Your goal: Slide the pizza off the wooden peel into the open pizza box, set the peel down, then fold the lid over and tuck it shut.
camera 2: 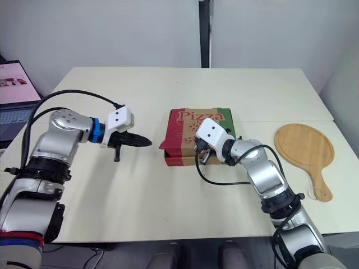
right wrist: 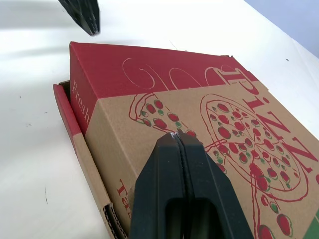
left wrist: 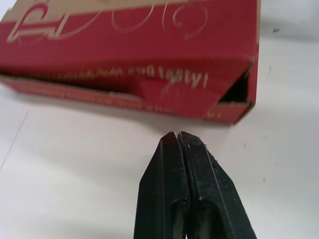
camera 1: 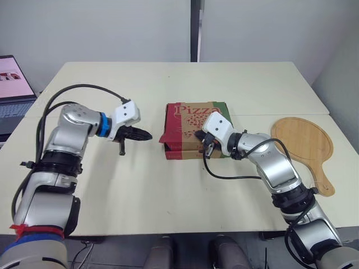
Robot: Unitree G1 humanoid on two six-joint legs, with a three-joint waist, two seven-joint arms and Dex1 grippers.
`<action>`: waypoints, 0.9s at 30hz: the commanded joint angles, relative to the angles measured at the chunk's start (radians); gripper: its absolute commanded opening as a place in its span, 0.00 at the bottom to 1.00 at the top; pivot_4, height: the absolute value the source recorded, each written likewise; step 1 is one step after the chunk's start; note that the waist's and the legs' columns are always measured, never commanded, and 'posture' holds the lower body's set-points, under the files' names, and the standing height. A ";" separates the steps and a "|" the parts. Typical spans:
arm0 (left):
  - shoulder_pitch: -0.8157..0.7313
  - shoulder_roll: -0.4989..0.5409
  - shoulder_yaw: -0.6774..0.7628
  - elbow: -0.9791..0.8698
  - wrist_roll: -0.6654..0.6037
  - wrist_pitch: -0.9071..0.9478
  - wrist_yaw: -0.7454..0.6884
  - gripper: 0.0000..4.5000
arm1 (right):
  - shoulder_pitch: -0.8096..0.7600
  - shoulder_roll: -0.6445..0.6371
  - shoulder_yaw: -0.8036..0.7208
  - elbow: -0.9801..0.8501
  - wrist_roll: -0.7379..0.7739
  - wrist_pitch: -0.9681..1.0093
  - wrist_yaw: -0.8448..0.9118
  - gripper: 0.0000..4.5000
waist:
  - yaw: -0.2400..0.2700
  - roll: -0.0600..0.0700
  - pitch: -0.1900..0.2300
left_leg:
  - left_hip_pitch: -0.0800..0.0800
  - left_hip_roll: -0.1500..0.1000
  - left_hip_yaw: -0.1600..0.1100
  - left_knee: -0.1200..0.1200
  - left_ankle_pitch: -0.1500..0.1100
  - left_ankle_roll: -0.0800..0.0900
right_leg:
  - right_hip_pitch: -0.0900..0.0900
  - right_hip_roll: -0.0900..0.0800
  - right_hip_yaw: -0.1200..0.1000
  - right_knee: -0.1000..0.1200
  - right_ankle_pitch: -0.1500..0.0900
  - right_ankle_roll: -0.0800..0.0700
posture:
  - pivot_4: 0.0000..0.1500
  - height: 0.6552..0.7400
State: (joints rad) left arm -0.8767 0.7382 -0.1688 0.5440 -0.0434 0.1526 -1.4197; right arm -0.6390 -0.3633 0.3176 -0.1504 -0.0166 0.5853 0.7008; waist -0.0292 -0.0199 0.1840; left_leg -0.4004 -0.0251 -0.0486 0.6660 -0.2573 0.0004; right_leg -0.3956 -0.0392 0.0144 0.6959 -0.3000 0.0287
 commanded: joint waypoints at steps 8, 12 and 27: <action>0.028 -0.054 -0.030 -0.070 0.015 -0.002 0.030 0.00 | -0.003 0.001 0.005 -0.029 0.006 -0.004 0.009 0.00 | -0.003 0.000 0.000 | 0.000 0.001 0.000 0.000 0.000 0.000 | -0.001 0.000 0.000 0.001 0.000 0.000 | 1.00 1.00; 0.033 -0.090 -0.034 -0.083 0.014 -0.007 0.062 0.00 | -0.004 0.005 0.005 -0.036 0.008 0.001 0.008 0.00 | -0.001 0.000 0.000 | 0.000 0.000 0.000 0.000 0.000 0.000 | -0.001 0.000 0.000 0.001 0.000 0.000 | 1.00 1.00; 0.065 -0.153 0.051 -0.140 -0.061 0.079 0.200 0.00 | -0.028 0.018 0.011 -0.018 0.004 -0.019 0.004 0.00 | 0.001 0.000 0.000 | 0.000 -0.001 0.000 0.000 0.000 0.000 | 0.000 0.000 0.000 0.000 0.000 0.000 | 1.00 1.00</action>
State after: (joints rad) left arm -0.8128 0.5917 -0.1447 0.4489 -0.0757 0.2216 -1.2357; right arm -0.6526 -0.3500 0.3295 -0.1524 -0.0168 0.5786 0.7055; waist -0.0287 -0.0200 0.1840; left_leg -0.4004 -0.0256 -0.0486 0.6659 -0.2573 0.0003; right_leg -0.3962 -0.0397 0.0147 0.6963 -0.3000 0.0286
